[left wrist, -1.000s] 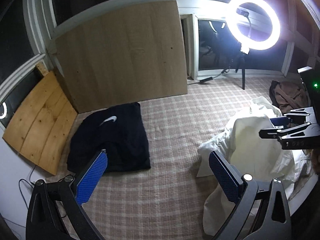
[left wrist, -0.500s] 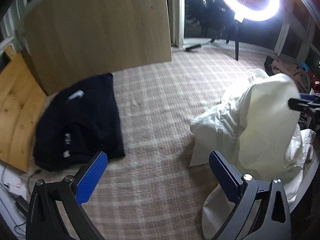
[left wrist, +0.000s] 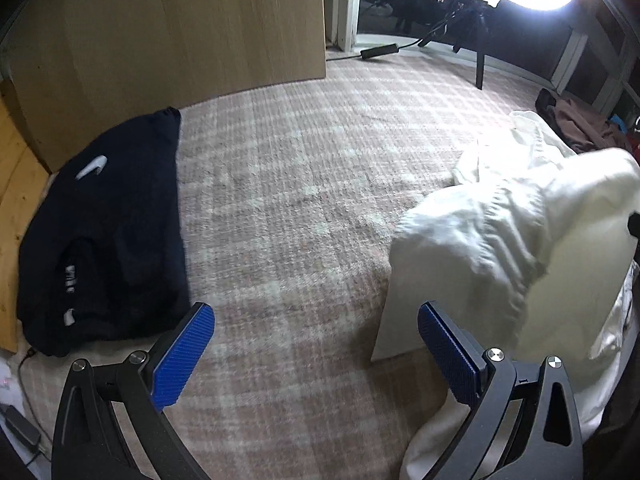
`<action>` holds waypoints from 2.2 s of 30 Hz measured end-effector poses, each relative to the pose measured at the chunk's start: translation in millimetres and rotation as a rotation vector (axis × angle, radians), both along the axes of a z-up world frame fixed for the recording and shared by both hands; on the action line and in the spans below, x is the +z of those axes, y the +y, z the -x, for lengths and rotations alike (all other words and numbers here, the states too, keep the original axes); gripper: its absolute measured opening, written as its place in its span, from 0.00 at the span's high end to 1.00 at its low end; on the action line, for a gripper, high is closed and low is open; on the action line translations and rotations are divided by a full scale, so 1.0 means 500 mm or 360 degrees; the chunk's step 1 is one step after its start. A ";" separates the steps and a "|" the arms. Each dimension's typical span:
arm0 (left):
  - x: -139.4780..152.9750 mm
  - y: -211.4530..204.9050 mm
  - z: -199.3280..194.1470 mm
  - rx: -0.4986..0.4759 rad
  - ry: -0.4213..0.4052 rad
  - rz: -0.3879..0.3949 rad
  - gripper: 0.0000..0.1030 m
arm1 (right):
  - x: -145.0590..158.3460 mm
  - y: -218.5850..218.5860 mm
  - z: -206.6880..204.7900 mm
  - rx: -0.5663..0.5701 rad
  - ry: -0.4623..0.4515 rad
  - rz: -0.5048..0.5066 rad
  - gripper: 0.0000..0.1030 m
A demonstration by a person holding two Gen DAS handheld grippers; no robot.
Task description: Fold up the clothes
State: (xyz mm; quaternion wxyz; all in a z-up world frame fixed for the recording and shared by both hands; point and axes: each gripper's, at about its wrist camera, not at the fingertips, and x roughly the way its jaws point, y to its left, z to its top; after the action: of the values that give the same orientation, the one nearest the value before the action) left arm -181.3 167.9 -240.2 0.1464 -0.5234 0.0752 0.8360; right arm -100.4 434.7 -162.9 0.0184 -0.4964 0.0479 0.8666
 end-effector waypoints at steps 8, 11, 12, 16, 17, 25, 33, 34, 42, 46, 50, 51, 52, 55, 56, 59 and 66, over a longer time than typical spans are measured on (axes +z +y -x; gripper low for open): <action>-0.035 0.054 0.037 -0.0047 -0.0126 -0.0215 0.01 | -0.030 0.029 0.021 0.0116 -0.0083 0.0058 0.43; -0.036 0.080 0.026 -0.0125 -0.0118 -0.0250 0.08 | -0.054 0.024 0.014 0.0235 -0.0140 0.0045 0.43; -0.033 0.087 0.019 -0.0150 -0.0105 -0.0256 0.24 | -0.063 0.024 0.009 0.0275 -0.0159 0.0053 0.43; -0.020 0.105 -0.004 -0.0241 -0.0127 -0.0333 0.70 | -0.093 0.044 -0.016 0.0362 -0.0239 0.0246 0.68; -0.018 0.108 -0.009 -0.0263 -0.0141 -0.0361 0.75 | -0.095 0.049 -0.027 0.0380 -0.0250 0.0297 0.68; 0.036 0.096 -0.064 -0.0275 -0.0115 -0.0229 0.72 | -0.080 0.104 -0.089 0.0398 -0.0204 0.0516 0.58; 0.153 0.219 -0.126 -0.0418 -0.0016 -0.0360 0.17 | -0.084 0.229 -0.049 0.0108 -0.0131 0.0366 0.43; 0.158 0.246 -0.129 -0.0441 -0.0014 -0.0402 0.12 | -0.089 0.237 -0.040 0.0103 -0.0148 0.0373 0.43; 0.059 0.422 -0.094 -0.0380 0.0002 -0.0079 0.47 | -0.130 0.238 0.090 0.0176 -0.0200 0.0503 0.36; 0.039 0.326 -0.073 -0.0225 -0.0125 -0.0209 0.95 | -0.169 0.191 0.135 0.0277 -0.0296 0.0470 0.36; 0.064 0.202 -0.092 -0.0038 -0.0081 -0.0230 0.95 | -0.189 0.153 0.156 0.0390 -0.0281 0.0413 0.37; 0.077 0.168 -0.104 0.0017 -0.0070 -0.0243 0.95 | -0.188 0.151 0.156 0.0408 -0.0265 0.0431 0.39; 0.090 0.139 -0.118 0.0062 -0.0055 -0.0257 0.95 | -0.182 0.154 0.155 0.0421 -0.0240 0.0449 0.56; 0.131 0.063 -0.165 0.0164 0.0002 -0.0304 0.95 | -0.155 0.185 0.139 0.0429 -0.0152 0.0624 0.79; 0.142 0.054 -0.185 0.0168 0.0023 -0.0301 0.95 | -0.146 0.197 0.129 0.0422 -0.0130 0.0641 0.83; 0.160 0.055 -0.238 0.0143 0.0072 -0.0275 0.98 | -0.126 0.222 0.097 0.0387 -0.0111 0.0458 0.85; 0.141 0.138 -0.270 -0.0026 0.0023 -0.0244 0.90 | -0.094 0.285 0.045 0.0270 -0.0085 0.0154 0.83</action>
State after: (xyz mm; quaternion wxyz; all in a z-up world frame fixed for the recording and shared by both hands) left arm -46.2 237.1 -169.6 0.1925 -0.5040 0.0162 0.8418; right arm -122.9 577.5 -209.7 -0.0777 -0.5218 0.0471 0.8482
